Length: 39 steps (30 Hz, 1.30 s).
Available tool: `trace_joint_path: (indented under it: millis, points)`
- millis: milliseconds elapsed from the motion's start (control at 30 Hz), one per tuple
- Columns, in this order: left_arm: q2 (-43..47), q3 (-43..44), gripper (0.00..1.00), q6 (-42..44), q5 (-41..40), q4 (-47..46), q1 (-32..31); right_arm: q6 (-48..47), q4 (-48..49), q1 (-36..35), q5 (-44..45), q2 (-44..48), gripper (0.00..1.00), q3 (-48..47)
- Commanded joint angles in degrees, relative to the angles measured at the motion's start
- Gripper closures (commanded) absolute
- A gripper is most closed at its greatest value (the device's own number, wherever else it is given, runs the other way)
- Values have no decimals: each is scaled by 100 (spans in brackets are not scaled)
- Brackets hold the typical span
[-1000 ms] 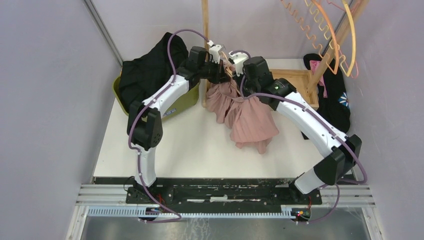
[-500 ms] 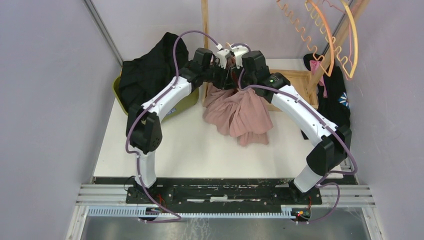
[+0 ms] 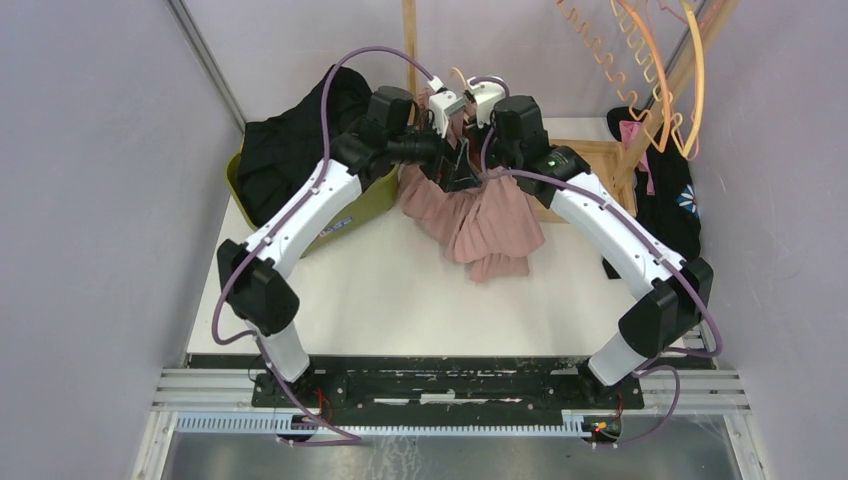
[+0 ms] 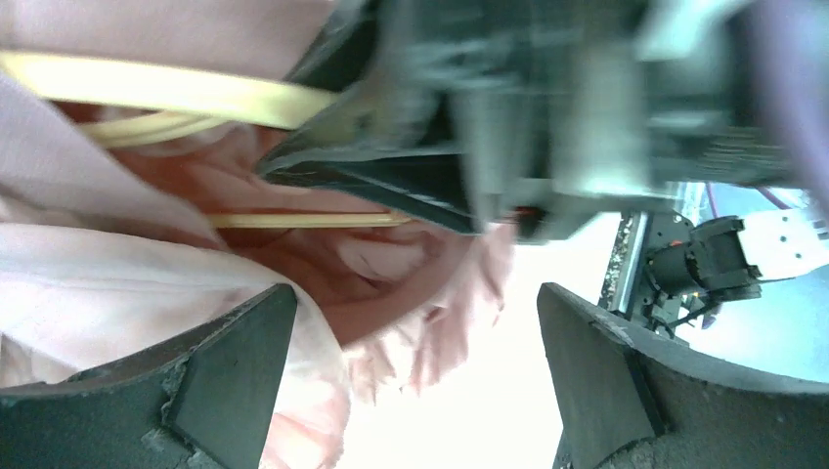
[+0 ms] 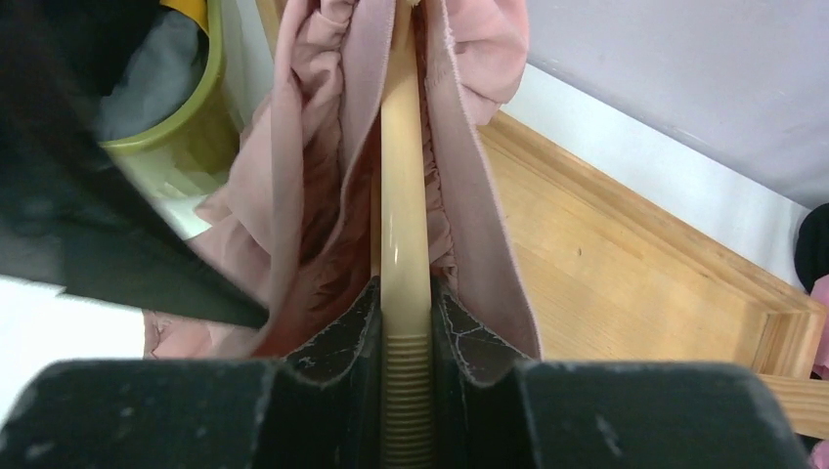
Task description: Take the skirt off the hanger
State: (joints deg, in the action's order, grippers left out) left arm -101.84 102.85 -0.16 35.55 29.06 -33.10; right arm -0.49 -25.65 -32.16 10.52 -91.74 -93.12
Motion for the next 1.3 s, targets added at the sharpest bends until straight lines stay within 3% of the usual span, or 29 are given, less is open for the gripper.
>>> trace_joint_path:
  millis: [0, 200, 1000, 1067, 1100, 1200, 1233, 1267]
  points:
    - [728, -211, 1, 456, 580, -218, -135, -70, 482, 113, 38, 197, 99, -63]
    - [881, -643, 1, 1292, 71, 297, -135, -24, 454, 212, -11, 223, 99, -116]
    - [-56, -730, 2, 677, -68, -1632, -548, 209, 364, 221, -478, 547, 99, -150]
    - [-121, -716, 12, 586, 36, -1722, -551, 205, 367, 228, -480, 570, 99, -116]
    - [-158, -704, 23, 539, 111, -1765, -556, 216, 368, 222, -489, 577, 99, -98]
    - [-358, -445, 89, 334, 385, -1654, -563, 283, 404, 220, -516, 559, 99, -76]
    - [-394, -319, 96, 256, 460, -1600, -580, 282, 418, 220, -505, 530, 99, -86]
    - [-401, -252, 97, 200, 532, -1565, -613, 261, 427, 227, -473, 489, 99, -122]
